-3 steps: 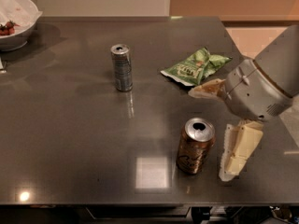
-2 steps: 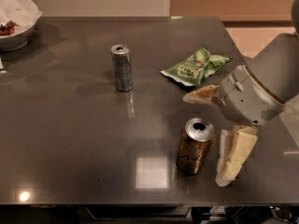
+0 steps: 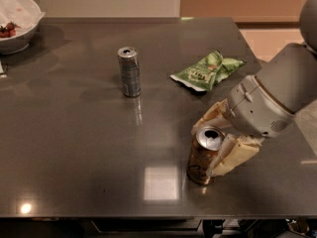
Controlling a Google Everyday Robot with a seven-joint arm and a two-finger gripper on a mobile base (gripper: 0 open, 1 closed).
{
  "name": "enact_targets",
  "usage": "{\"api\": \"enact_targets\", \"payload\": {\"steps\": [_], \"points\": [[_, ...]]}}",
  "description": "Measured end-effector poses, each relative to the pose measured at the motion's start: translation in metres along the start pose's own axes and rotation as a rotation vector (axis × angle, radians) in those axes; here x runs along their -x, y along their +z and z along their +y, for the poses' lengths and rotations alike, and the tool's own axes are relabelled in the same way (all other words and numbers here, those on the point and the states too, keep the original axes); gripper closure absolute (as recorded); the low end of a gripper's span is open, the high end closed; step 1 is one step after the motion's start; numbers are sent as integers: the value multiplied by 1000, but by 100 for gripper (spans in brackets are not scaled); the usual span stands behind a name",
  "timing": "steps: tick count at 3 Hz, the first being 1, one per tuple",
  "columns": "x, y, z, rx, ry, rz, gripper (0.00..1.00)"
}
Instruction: Knock orange can over
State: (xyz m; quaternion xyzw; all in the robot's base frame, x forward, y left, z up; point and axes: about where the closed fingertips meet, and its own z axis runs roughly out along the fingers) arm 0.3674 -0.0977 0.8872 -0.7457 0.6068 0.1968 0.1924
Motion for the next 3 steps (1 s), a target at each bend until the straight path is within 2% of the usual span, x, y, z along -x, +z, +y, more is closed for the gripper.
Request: {"api": "enact_targets", "payload": {"steps": [1, 2, 3], "points": [[-2, -2, -4, -9, 21, 6, 62], [-1, -20, -22, -39, 48, 80, 87], [-1, -33, -47, -50, 65, 212, 100]]}}
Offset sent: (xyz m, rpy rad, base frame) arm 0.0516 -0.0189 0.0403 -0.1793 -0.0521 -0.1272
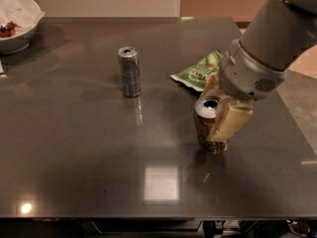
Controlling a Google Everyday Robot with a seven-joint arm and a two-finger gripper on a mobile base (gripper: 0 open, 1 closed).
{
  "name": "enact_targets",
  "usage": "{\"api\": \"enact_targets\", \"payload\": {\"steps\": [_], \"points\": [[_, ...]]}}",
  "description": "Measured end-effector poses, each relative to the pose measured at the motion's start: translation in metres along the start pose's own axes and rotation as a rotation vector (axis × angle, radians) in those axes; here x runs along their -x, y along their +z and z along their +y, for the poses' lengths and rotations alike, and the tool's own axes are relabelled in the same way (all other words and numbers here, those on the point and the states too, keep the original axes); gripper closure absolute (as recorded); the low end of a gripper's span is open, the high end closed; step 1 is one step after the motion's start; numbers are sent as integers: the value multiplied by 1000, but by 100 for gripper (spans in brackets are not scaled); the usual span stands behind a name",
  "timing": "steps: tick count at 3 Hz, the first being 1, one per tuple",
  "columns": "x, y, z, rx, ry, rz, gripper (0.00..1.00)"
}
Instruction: Knock orange can over
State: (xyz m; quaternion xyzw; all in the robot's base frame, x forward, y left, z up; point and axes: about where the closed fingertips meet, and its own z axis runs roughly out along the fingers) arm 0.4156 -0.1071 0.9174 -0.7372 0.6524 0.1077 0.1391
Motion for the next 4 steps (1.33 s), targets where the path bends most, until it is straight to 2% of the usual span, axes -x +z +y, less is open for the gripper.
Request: {"api": "enact_targets", "payload": {"steps": [2, 3, 4], "points": [[-13, 9, -39, 17, -25, 311, 100], [-18, 16, -55, 7, -42, 421, 100], [-22, 21, -68, 0, -43, 482, 83]]}}
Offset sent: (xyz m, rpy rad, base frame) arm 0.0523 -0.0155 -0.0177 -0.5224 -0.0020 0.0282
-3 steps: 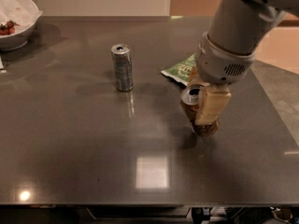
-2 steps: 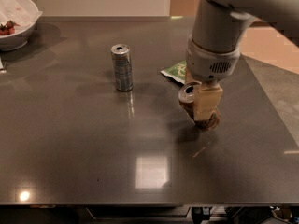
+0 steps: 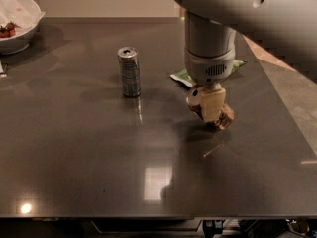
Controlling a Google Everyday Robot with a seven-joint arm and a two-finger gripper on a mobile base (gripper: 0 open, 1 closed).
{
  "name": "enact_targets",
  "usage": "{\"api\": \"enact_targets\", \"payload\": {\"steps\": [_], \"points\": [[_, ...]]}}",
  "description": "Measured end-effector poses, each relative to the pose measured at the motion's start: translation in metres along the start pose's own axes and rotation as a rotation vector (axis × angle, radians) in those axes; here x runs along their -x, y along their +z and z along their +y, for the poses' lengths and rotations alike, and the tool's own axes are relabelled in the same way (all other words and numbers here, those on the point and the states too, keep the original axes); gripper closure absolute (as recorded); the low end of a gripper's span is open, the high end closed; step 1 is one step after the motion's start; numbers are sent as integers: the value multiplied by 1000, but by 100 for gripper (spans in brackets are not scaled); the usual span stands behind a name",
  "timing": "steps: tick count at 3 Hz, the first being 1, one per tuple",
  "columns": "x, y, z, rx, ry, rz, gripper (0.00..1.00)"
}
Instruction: Knock orange can over
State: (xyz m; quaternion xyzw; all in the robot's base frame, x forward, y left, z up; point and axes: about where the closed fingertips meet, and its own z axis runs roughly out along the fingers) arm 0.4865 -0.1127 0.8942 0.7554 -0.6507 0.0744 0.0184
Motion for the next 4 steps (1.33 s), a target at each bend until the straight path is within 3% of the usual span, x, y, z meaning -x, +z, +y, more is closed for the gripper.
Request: {"api": "enact_targets", "payload": {"steps": [1, 3, 4], "points": [[1, 8, -8, -5, -8, 59, 58], [4, 21, -11, 10, -21, 98, 12], [6, 24, -11, 24, -17, 72, 0]]}}
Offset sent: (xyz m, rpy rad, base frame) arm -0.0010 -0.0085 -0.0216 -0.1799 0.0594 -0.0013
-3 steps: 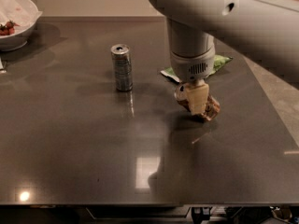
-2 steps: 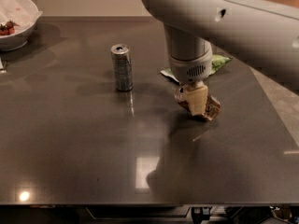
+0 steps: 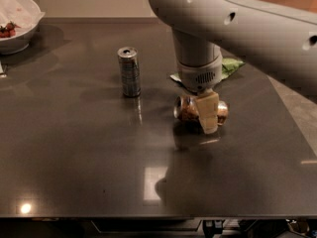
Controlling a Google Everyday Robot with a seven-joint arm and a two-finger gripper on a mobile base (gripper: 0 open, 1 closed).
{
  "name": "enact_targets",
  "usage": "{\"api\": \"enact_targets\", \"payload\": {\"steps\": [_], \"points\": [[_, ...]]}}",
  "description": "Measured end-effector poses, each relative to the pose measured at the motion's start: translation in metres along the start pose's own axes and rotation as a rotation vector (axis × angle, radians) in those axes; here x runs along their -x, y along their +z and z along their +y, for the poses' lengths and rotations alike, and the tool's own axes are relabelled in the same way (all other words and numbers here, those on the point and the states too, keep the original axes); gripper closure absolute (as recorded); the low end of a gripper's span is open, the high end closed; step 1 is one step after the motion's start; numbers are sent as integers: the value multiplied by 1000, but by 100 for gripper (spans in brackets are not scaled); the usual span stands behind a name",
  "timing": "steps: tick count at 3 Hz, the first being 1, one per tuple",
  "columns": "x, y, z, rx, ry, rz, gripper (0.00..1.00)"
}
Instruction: Knock orange can over
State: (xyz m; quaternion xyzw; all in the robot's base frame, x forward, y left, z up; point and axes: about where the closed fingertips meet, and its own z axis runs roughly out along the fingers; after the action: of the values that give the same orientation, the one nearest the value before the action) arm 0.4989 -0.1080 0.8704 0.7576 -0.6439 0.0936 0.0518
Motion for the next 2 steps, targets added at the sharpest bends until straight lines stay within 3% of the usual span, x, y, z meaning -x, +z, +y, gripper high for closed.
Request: {"api": "enact_targets", "payload": {"steps": [2], "points": [[3, 5, 2, 40, 22, -97, 0]]}}
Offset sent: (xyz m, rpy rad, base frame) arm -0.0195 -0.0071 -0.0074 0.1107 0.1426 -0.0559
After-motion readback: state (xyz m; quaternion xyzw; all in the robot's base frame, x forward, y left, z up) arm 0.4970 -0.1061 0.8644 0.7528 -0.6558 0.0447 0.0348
